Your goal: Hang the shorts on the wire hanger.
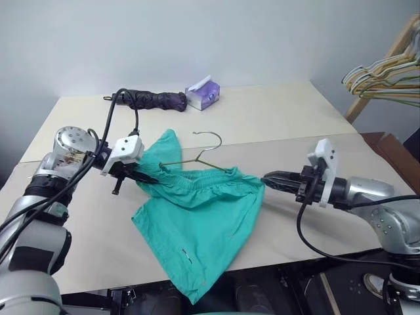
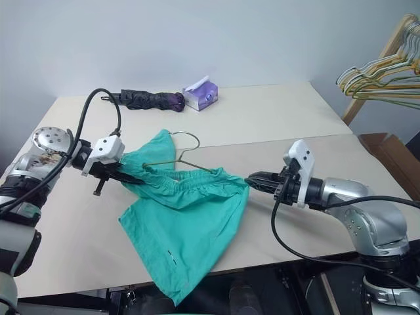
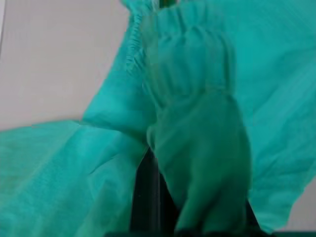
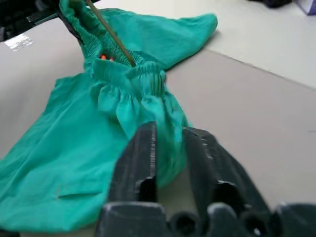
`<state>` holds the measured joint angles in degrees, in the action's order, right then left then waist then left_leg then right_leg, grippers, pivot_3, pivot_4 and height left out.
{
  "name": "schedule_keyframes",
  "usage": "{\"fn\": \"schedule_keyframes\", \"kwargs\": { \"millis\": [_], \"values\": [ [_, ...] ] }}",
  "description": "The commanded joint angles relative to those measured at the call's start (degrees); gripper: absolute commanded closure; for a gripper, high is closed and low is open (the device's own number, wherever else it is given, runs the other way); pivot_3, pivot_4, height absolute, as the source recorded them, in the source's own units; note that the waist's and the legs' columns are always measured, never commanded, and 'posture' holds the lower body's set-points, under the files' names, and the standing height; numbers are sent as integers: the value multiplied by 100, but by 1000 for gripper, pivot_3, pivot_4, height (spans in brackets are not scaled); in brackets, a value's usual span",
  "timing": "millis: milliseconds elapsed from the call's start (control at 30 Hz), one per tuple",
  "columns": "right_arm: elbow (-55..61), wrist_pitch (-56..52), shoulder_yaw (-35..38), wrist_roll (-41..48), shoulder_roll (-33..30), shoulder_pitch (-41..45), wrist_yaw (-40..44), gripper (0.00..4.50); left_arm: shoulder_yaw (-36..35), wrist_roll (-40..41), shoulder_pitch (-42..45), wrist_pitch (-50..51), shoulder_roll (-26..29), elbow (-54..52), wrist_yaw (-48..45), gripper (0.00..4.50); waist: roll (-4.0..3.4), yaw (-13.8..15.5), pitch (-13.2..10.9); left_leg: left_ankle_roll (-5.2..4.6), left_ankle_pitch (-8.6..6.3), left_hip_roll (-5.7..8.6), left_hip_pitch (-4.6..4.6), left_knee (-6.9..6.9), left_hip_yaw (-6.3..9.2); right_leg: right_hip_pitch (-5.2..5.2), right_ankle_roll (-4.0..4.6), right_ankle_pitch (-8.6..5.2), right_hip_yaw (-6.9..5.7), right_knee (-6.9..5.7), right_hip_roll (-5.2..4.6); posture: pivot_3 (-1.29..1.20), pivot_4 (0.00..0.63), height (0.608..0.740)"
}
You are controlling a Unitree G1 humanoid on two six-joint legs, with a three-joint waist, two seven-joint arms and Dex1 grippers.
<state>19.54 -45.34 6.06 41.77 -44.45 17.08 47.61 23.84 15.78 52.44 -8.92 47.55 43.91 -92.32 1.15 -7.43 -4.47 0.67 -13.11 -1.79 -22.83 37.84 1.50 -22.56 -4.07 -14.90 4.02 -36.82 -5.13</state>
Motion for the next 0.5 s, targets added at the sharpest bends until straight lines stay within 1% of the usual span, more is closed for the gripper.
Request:
{"fn": "schedule_keyframes", "kwargs": {
  "millis": [33, 67, 167, 200, 233, 367, 433, 500],
  "values": [
    [262, -45, 128, 93, -67, 108, 11, 2049, -457, -18, 311, 118, -202, 57, -17, 4420, 1, 10, 0, 0, 0, 1, -1, 0, 0, 0, 0, 0, 0, 0, -1, -177, 54, 740],
    [264, -62, 149, 104, -76, 126, 11, 1626, -501, -50, 331, 107, -238, 71, -17, 4420, 1, 8, 0, 0, 0, 2, -4, 2, 0, -1, 0, 0, 0, 0, -1, -177, 53, 740],
    [251, -122, 252, 136, -190, 277, 51, 653, -628, -160, 394, 27, -336, 133, -18, 4420, 1, -1, 0, 0, 0, 2, -3, 2, -1, -1, 0, 0, 1, 1, -2, -177, 54, 740],
    [253, -193, 287, 171, -288, 444, 75, 278, -675, -197, 431, 9, -373, 152, -18, 4420, 0, -9, 0, 0, 0, 2, -3, 2, -2, -2, 0, 0, 1, 0, -1, -177, 53, 740],
    [256, -233, 298, 181, -382, 597, 106, 34, -712, -224, 461, -11, -405, 164, -18, 4420, -1, -19, -1, 0, 0, 2, -2, 2, -1, -2, 0, 0, 1, -2, -1, -176, 52, 740],
    [186, -657, -139, -90, -1059, 1623, 304, 34, -784, -308, 579, -64, -516, 165, -18, 4420, -4, -67, -3, 0, 0, 1, -3, 2, -2, -7, 1, 1, 1, -7, -2, -174, 48, 740],
    [25, -1052, -597, -194, -1439, 2380, 590, 34, -858, -361, 618, -146, -628, 204, -14, 4420, -5, -110, -2, 0, 0, -2, -6, -1, 0, -12, 1, 0, 0, -4, 1, -173, 45, 740],
    [-174, -1395, -1186, -402, -1652, 3074, 861, 34, -928, -409, 629, -187, -733, 224, -10, 4420, -6, -148, -2, 0, 0, -1, -14, 0, -2, -21, 2, 0, 1, -6, -2, -177, 40, 740]
  ]
}}
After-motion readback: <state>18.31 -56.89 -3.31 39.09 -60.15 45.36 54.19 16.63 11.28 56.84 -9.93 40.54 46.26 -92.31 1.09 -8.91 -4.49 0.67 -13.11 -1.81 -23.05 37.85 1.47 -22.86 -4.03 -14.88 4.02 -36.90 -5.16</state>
